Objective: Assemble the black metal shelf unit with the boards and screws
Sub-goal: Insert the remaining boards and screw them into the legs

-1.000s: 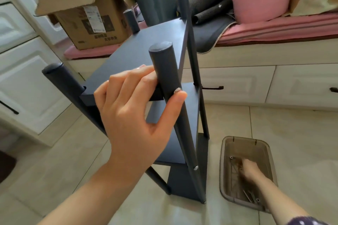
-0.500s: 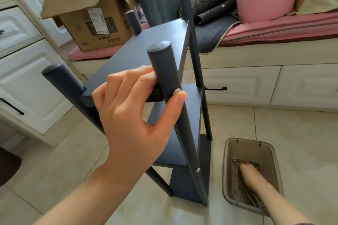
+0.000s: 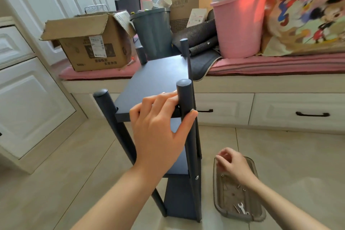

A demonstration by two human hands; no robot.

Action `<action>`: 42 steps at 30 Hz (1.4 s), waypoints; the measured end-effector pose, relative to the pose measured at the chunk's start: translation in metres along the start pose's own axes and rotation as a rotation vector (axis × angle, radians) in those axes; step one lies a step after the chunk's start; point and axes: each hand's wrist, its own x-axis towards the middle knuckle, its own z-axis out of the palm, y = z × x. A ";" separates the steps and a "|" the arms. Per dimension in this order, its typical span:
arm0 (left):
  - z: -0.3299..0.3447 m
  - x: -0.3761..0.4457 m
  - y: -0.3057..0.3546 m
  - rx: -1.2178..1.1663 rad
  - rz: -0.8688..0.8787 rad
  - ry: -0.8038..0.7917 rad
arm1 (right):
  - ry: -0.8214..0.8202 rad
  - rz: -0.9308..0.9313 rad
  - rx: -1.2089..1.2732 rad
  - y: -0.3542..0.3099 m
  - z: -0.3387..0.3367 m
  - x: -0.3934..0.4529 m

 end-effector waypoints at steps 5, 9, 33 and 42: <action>-0.006 0.001 0.002 -0.040 -0.053 -0.082 | -0.004 -0.022 0.349 -0.095 -0.005 -0.018; -0.013 0.004 0.005 -0.034 -0.091 -0.183 | -0.101 0.007 0.420 -0.140 0.011 -0.026; -0.102 0.003 -0.180 -0.322 -0.526 -0.051 | -0.376 -0.041 0.364 -0.241 0.160 -0.004; -0.145 -0.060 -0.268 -0.591 -0.869 -0.102 | -0.542 -0.060 0.212 -0.264 0.233 0.000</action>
